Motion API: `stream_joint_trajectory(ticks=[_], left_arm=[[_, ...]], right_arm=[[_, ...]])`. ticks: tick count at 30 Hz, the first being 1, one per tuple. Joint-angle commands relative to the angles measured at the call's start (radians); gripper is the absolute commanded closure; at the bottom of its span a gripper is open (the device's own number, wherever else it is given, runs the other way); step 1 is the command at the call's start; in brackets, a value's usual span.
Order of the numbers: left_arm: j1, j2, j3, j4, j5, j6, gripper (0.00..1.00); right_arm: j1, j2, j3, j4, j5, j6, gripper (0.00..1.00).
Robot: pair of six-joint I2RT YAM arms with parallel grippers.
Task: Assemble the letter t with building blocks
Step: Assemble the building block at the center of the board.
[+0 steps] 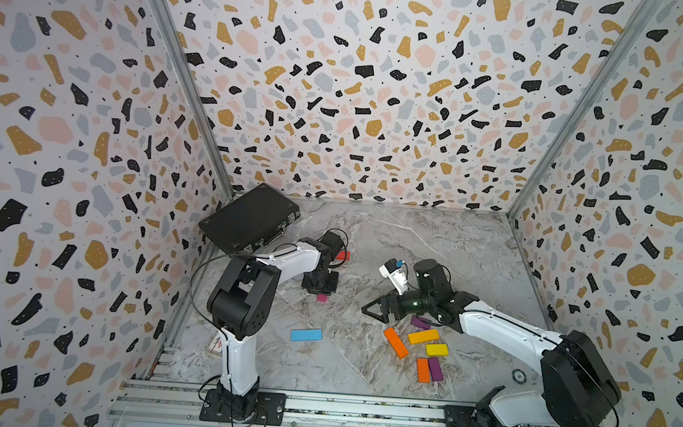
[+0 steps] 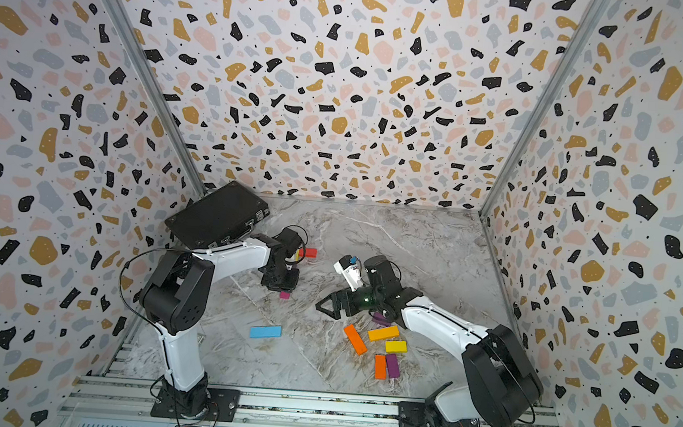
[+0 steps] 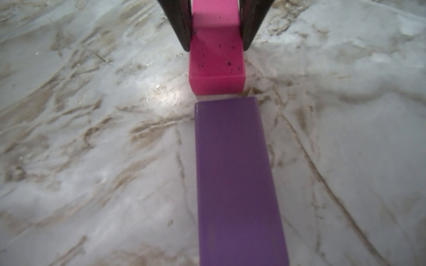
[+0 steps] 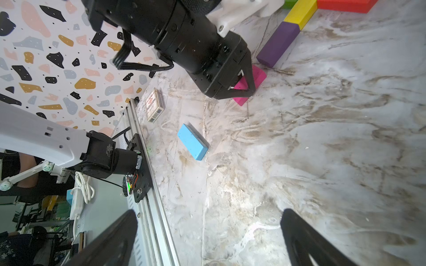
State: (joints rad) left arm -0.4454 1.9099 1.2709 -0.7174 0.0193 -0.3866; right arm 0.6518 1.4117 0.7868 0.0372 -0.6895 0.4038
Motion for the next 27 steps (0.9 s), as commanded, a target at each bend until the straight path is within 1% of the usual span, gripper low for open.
stream_joint_trajectory(ticks=[1,27], left_arm=[[0.010,0.023,0.019,0.004,-0.015,-0.006,0.71],[0.021,0.047,0.022,0.021,-0.001,-0.016,0.68]], right_arm=[[-0.004,-0.015,0.011,0.008,-0.019,0.003,0.01],[-0.007,-0.007,0.005,0.027,-0.027,0.014,0.01]])
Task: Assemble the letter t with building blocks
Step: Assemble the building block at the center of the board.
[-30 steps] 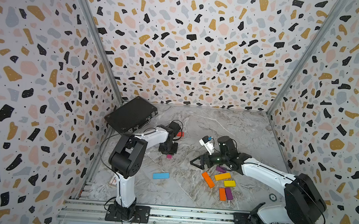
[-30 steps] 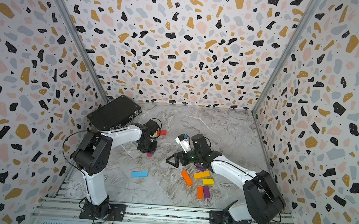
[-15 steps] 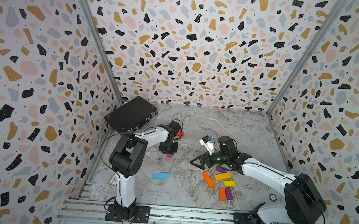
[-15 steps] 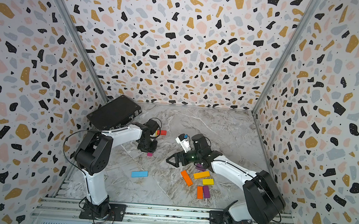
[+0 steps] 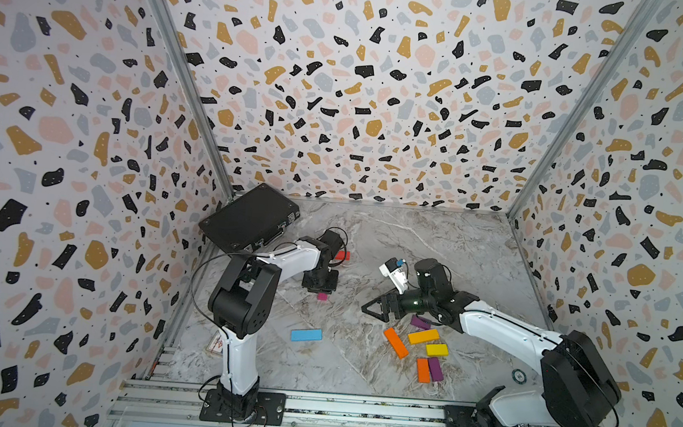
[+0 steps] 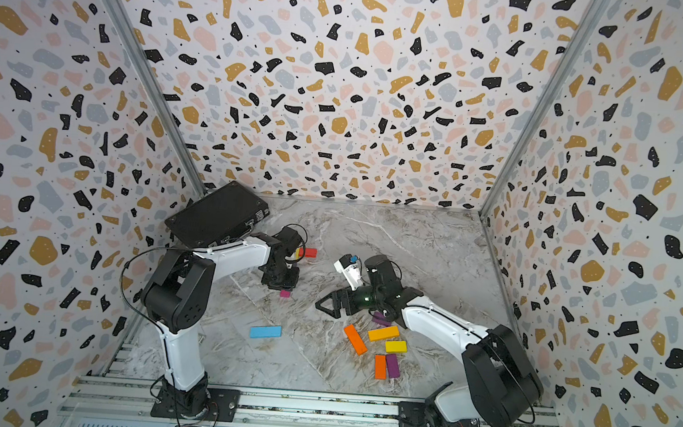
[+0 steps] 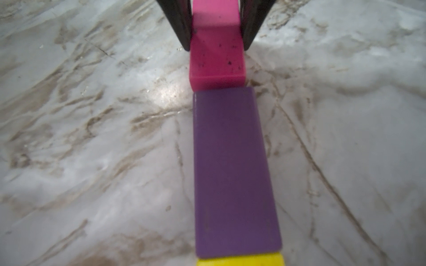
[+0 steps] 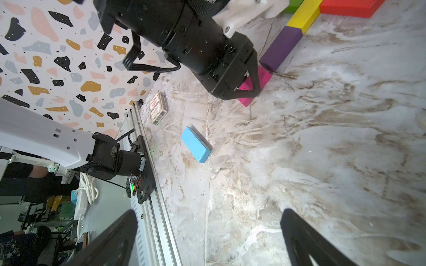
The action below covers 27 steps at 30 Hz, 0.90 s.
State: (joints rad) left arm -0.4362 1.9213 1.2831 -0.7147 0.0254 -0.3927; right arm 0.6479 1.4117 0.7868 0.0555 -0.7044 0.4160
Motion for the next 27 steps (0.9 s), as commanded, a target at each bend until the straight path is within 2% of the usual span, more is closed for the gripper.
stream_joint_trajectory(ticks=[1,23,27], left_arm=[[0.013,0.036,0.009,0.018,-0.008,-0.011,0.68],[0.017,0.048,0.021,0.017,-0.010,-0.013,0.65],[0.017,0.038,0.016,0.016,-0.015,-0.012,0.61]], right_arm=[[-0.004,-0.007,0.005,0.009,-0.011,0.002,0.00],[-0.005,-0.009,-0.009,0.025,-0.018,0.012,0.01],[-0.005,-0.009,-0.008,0.026,-0.017,0.013,0.01]])
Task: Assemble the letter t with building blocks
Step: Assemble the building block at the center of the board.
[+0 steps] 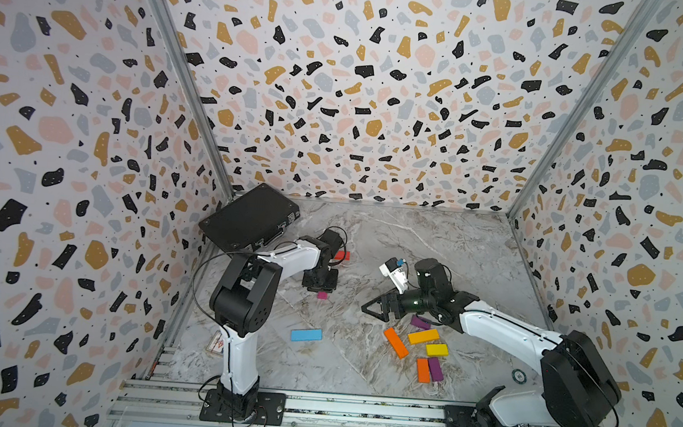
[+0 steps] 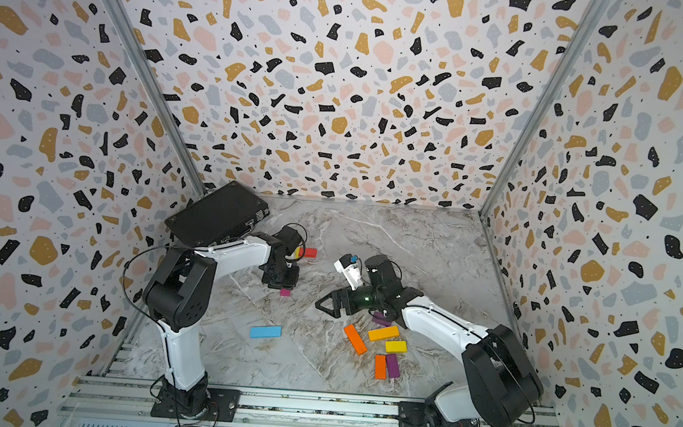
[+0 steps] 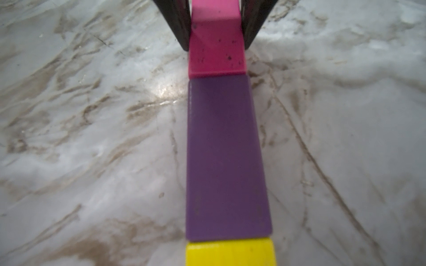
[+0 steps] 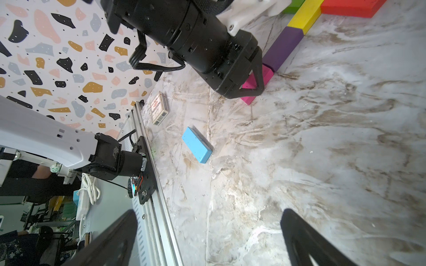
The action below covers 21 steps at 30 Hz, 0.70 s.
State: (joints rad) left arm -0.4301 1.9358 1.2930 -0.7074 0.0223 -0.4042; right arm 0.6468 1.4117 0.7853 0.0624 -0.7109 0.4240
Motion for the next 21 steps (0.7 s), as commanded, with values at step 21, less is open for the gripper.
stream_joint_trajectory(ticks=[21], left_arm=[[0.012,0.045,0.033,0.001,-0.027,-0.002,0.59]], right_arm=[[-0.004,-0.007,-0.011,0.028,-0.021,0.010,0.01]])
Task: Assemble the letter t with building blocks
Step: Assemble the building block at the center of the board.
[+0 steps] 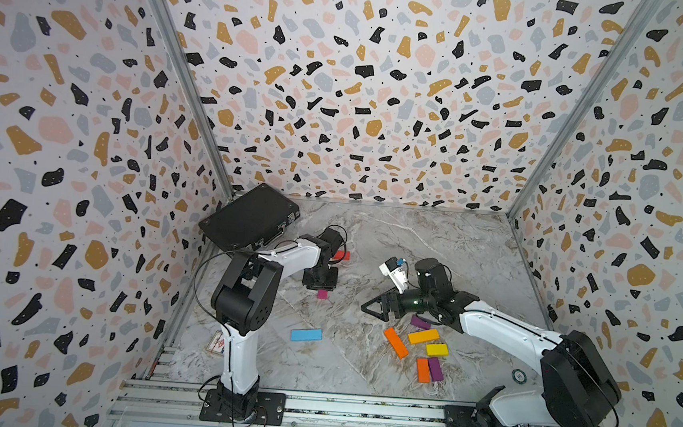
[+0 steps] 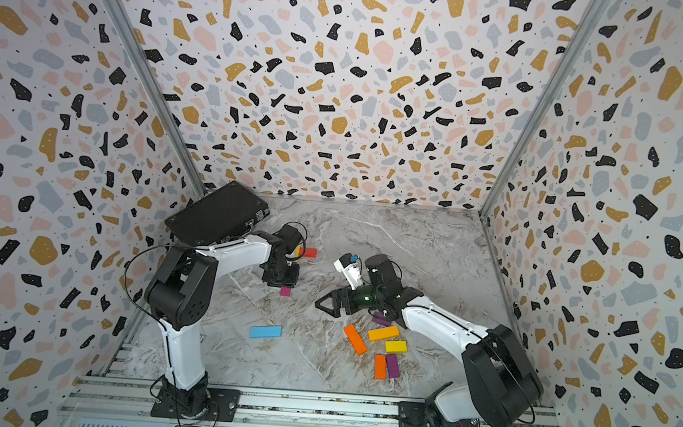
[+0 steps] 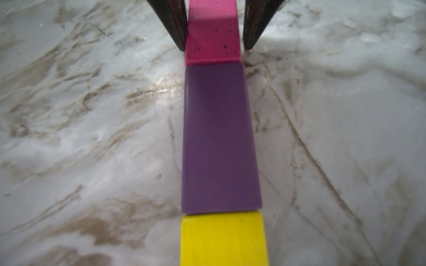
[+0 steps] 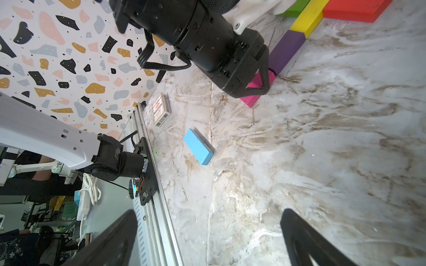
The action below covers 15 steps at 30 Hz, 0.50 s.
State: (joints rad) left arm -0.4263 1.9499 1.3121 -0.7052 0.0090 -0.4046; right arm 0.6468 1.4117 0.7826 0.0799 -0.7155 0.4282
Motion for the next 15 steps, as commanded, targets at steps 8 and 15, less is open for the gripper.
stream_joint_trajectory(ticks=[8,15], left_arm=[[0.009,0.041,0.021,0.000,-0.012,-0.002,0.61],[0.009,0.045,0.023,-0.001,-0.014,-0.001,0.61]], right_arm=[[-0.004,-0.005,-0.012,0.015,-0.018,0.008,0.01],[-0.004,0.001,-0.014,0.020,-0.024,0.012,0.01]])
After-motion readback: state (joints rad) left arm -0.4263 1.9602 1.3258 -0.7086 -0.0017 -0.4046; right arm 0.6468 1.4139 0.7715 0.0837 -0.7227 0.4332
